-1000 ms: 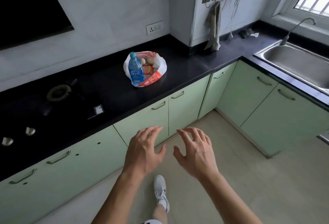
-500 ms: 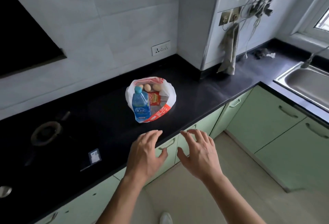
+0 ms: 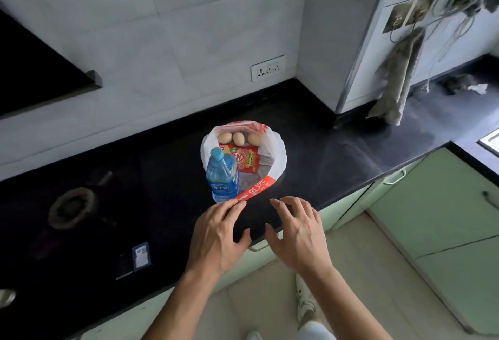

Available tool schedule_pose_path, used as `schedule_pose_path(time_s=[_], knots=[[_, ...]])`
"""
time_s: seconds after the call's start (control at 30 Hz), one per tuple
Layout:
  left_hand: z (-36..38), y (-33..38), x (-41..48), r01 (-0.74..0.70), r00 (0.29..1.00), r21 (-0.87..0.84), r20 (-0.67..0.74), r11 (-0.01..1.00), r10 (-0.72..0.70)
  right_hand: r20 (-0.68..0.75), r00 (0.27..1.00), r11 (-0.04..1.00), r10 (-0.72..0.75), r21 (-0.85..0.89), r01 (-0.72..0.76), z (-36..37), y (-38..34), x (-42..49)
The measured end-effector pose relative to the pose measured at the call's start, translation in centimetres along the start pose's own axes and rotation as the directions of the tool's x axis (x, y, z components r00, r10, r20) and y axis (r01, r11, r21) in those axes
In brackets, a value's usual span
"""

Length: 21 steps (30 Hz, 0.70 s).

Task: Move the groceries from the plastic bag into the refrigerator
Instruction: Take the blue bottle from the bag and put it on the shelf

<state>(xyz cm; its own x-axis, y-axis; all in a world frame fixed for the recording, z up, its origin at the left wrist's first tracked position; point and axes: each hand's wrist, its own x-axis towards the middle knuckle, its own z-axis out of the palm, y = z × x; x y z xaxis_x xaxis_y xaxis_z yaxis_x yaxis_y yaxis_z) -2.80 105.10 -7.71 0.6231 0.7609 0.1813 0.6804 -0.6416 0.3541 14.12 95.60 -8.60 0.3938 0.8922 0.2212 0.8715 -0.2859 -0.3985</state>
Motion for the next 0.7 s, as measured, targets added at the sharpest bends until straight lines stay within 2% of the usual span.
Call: schedule_pose_path(time_s=[0.17,0.3,0.53,0.7], knots=[[1.5,0.5,2.5,0.131,0.99,0.056,-0.057,0.99,-0.128,0.049,0.995,0.994,-0.085,0.066,0.082,1.3,1.8,5.6],[2.1,0.9,3.8,0.276,0.959,0.114,-0.1,0.954,-0.265,0.134,0.965,0.973,-0.224,0.089,0.213,2.0,3.0,9.5],[3.3,2.0,4.3,0.477,0.864,0.093,-0.234,0.874,-0.446,0.236,0.848,0.88,-0.475,0.13,0.457,3.1,5.1,14.5],[4.4,1.9,4.1,0.628,0.751,0.039,-0.291,0.777,-0.592,0.344,0.743,0.813,-0.574,0.133,0.567,4.5,5.3,16.6]])
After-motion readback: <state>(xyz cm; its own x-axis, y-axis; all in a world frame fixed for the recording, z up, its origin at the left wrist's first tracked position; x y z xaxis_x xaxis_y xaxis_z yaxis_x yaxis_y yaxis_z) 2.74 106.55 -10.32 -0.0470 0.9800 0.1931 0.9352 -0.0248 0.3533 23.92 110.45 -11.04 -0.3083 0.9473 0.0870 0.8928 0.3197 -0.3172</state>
